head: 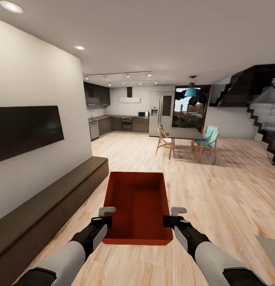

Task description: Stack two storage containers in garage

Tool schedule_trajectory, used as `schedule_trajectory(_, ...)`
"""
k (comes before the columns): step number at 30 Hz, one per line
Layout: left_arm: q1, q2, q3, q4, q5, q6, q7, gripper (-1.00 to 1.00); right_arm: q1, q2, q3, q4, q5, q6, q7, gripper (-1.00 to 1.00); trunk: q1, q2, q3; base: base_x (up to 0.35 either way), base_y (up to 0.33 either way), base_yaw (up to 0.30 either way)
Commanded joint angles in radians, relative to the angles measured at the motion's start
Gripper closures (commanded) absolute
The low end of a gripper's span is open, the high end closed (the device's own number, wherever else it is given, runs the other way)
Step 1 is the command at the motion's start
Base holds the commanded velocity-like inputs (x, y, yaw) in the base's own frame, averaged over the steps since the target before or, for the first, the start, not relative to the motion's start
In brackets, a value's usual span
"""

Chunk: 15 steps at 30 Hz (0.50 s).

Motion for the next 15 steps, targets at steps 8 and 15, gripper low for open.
schedule_trajectory(8,0.000,0.001,-0.008,0.002,0.023,0.006,0.009,1.00,-0.001,0.000,-0.014,-0.006,0.005,0.011,-0.001,1.00,0.001,-0.001,0.000,0.321,0.000,-0.001)
schedule_trajectory(15,0.000,0.001,-0.008,0.002,0.023,0.006,0.009,1.00,-0.001,0.000,-0.013,-0.006,0.006,0.011,-0.001,1.00,0.001,-0.001,0.000,0.321,0.000,0.000)
